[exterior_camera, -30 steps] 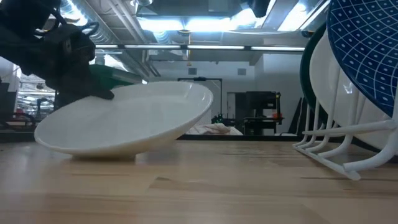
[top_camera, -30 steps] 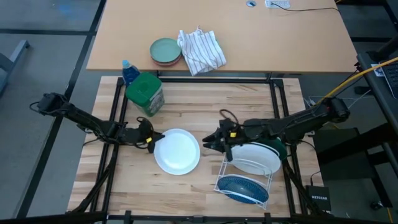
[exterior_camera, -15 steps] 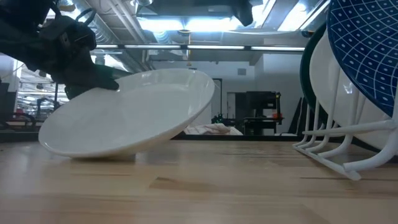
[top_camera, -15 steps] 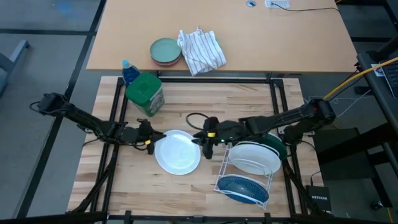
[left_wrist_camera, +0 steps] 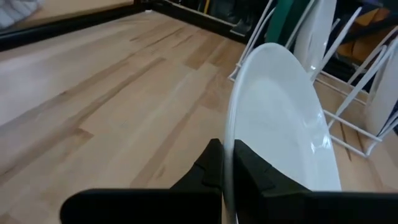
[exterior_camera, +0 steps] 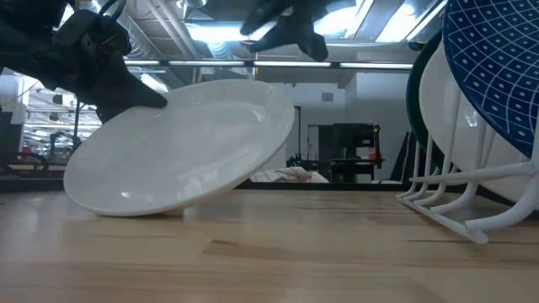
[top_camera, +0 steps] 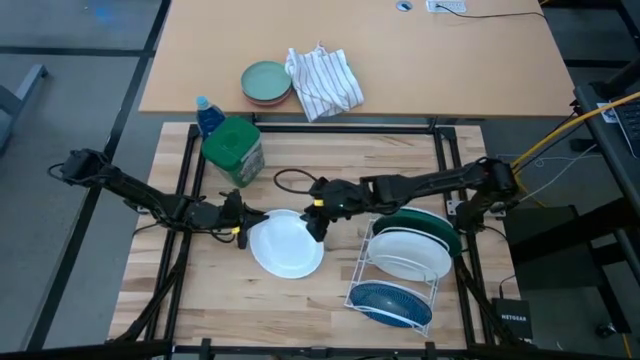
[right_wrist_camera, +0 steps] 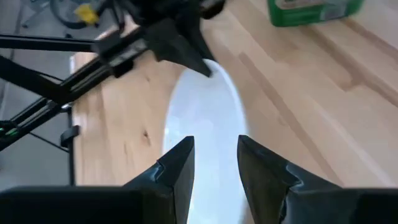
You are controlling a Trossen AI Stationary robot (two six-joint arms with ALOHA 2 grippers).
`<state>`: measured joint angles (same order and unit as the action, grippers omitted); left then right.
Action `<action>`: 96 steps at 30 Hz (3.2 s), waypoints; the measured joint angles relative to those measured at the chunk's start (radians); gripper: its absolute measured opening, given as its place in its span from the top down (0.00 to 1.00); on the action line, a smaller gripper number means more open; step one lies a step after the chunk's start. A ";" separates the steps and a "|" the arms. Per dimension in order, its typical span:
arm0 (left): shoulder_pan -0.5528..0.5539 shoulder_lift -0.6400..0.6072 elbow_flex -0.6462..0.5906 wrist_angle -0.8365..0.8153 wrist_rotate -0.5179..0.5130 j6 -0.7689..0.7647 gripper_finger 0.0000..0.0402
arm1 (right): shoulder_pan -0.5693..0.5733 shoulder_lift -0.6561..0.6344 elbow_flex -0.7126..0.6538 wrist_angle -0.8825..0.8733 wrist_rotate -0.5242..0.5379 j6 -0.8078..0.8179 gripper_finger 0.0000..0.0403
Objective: Sort dishes
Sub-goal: Put the white plate on the dish rack
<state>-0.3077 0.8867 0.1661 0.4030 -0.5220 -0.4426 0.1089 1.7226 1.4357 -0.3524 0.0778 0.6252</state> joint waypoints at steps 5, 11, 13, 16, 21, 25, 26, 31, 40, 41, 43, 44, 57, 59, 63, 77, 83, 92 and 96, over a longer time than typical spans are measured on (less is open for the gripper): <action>-0.008 0.000 0.000 0.003 0.000 0.008 1.00 | -0.021 0.014 0.000 -0.047 -0.002 0.006 0.69; -0.023 0.000 0.000 0.005 0.004 -0.032 1.00 | -0.019 0.046 0.000 -0.058 -0.003 0.007 0.69; -0.022 0.000 0.000 0.006 0.003 -0.038 1.00 | -0.019 0.061 0.000 -0.068 -0.004 0.024 0.69; -0.022 0.000 0.001 0.006 0.001 -0.030 1.00 | -0.019 0.083 0.000 -0.068 -0.011 0.034 0.69; -0.022 0.000 0.001 0.005 0.001 -0.028 1.00 | -0.019 0.118 0.000 -0.068 -0.012 0.036 0.69; -0.022 0.000 0.001 0.005 0.002 -0.029 1.00 | -0.019 0.145 0.000 -0.056 -0.028 0.037 0.69; -0.022 0.000 0.002 0.005 0.001 -0.028 1.00 | -0.019 0.152 0.000 -0.052 -0.043 0.037 0.69; -0.022 0.000 0.002 0.007 0.002 -0.024 1.00 | -0.019 0.193 0.000 -0.023 -0.120 0.036 0.69; -0.022 -0.001 0.002 0.004 0.005 -0.012 1.00 | -0.019 0.209 -0.001 0.014 -0.165 0.030 0.75; -0.022 -0.001 0.002 0.004 0.005 -0.002 1.00 | -0.019 0.209 -0.001 0.014 -0.165 0.026 0.78; -0.023 -0.001 0.002 0.006 0.005 0.003 1.00 | -0.019 0.208 -0.001 0.012 -0.158 0.033 0.84; -0.023 -0.001 0.002 0.005 0.002 0.001 0.99 | -0.020 0.208 -0.001 0.011 -0.154 0.038 0.87; -0.020 -0.017 0.006 0.009 0.010 -0.062 0.79 | -0.019 0.202 -0.002 0.026 -0.158 0.030 0.87; -0.020 -0.036 0.006 0.008 0.005 -0.050 0.75 | -0.019 0.196 -0.002 0.026 -0.158 0.026 0.87; -0.020 -0.103 0.005 0.004 0.005 0.003 0.68 | -0.018 0.180 0.011 0.012 -0.162 0.018 0.87; -0.019 -0.432 0.003 -0.002 0.000 0.167 0.62 | -0.011 0.178 0.327 -0.322 -0.102 -0.111 0.87; -0.019 -0.570 0.003 -0.060 0.001 0.198 0.62 | 0.019 0.178 0.479 -0.484 -0.062 -0.137 0.87; -0.019 -0.747 0.002 -0.406 -0.061 0.077 0.62 | 0.100 0.177 0.722 -0.755 0.019 -0.136 0.87; -0.019 -0.792 0.002 -0.476 -0.069 0.066 0.62 | 0.136 0.177 0.836 -0.864 0.061 -0.135 0.87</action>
<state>-0.3267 0.0949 0.1680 -0.0734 -0.5906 -0.3770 0.2448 1.8992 2.2718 -1.2163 0.1388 0.4900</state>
